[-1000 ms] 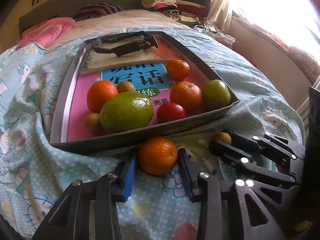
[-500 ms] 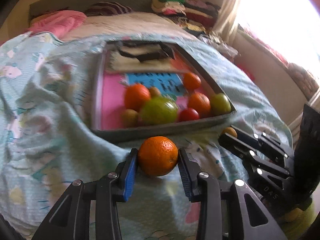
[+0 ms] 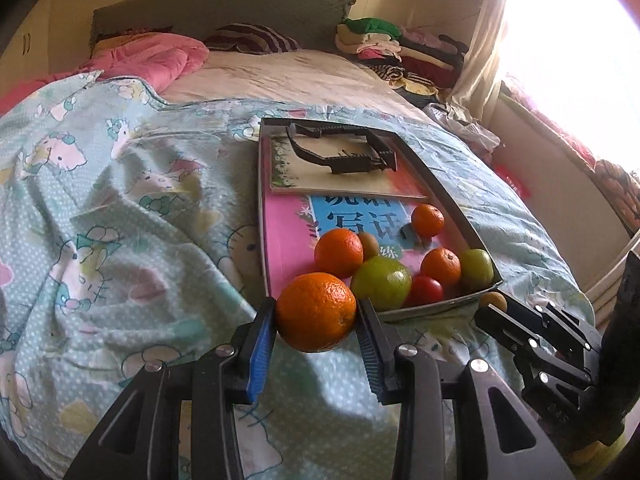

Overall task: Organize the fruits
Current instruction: 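Carry the orange and brown fruit into the tray and open both tools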

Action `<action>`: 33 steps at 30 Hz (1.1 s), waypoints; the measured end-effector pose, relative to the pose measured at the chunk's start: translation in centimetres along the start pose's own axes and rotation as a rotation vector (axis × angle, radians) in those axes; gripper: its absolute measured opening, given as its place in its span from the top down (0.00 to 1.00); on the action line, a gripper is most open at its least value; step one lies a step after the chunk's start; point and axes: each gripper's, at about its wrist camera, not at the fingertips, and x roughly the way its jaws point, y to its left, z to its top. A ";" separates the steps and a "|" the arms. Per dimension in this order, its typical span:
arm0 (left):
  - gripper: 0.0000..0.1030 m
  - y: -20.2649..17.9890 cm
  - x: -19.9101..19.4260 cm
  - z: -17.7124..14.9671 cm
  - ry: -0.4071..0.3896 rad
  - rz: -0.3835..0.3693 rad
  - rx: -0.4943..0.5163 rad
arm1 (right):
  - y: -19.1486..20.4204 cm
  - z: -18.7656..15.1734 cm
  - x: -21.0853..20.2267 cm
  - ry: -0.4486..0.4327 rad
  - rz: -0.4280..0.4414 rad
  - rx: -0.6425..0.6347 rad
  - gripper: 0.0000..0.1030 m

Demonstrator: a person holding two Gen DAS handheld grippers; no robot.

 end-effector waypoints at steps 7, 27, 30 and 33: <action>0.62 -0.5 1.4 0.5 0.014 0.007 0.019 | 0.7 1.7 0.8 -0.020 -0.002 -0.046 0.77; 0.61 -0.1 3.3 0.8 0.033 0.028 0.023 | -0.2 1.9 2.9 0.000 -0.044 -0.035 0.77; 0.61 -0.1 3.4 0.8 0.033 0.029 0.023 | 0.1 1.9 3.1 0.003 -0.038 -0.041 0.77; 0.61 -0.1 3.4 0.8 0.033 0.028 0.022 | 0.3 1.8 3.4 0.009 -0.038 -0.047 0.77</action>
